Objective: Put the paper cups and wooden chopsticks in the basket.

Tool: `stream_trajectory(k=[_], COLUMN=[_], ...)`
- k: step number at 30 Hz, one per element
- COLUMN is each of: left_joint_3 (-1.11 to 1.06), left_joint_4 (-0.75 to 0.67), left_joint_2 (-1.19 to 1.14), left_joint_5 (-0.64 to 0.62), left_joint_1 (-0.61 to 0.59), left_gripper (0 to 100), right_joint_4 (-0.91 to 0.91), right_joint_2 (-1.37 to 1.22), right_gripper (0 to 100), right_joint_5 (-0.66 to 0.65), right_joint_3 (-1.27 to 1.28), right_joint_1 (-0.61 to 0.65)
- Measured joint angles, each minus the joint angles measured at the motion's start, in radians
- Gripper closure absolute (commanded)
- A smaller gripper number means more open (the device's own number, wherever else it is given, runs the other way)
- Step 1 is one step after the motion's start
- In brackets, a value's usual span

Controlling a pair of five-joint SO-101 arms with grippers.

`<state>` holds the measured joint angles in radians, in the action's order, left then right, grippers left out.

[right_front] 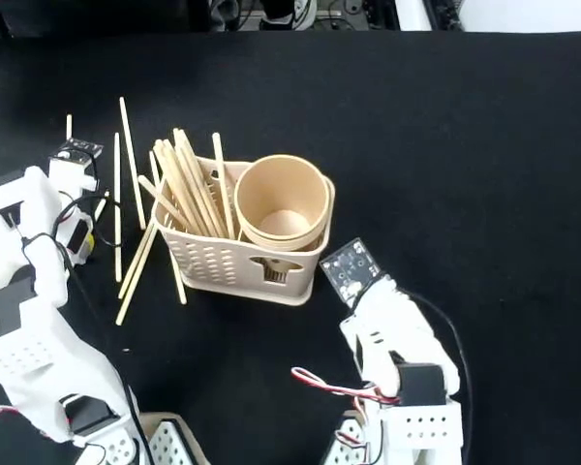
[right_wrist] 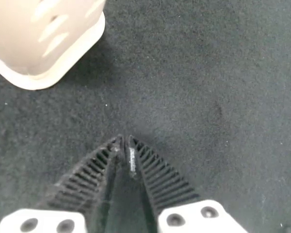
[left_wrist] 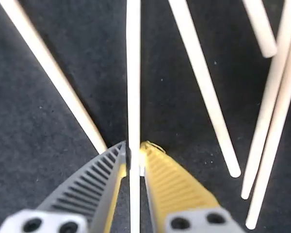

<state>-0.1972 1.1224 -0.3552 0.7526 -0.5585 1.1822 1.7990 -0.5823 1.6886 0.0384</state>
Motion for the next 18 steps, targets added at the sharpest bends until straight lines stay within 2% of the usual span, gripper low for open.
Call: stream_trajectory(k=[5,9,14,18], left_joint_3=[0.002,-0.005,-0.126,-0.239], left_joint_4=[0.121,0.265,0.285,0.192], left_joint_2=[0.097,0.292,0.608,0.878], left_joint_5=[0.0,-0.018,-0.091,-0.17], left_joint_1=[-0.011,-0.003,-0.006,-0.008], left_gripper=[97,97,97,97], right_joint_4=[0.0,0.0,0.0,0.0], right_joint_2=[0.0,0.0,0.0,0.0], right_gripper=[98.6,98.6,98.6,98.6], right_joint_5=[0.0,0.0,0.0,0.0], right_joint_3=[0.0,0.0,0.0,0.0], right_joint_1=[0.0,0.0,0.0,0.0])
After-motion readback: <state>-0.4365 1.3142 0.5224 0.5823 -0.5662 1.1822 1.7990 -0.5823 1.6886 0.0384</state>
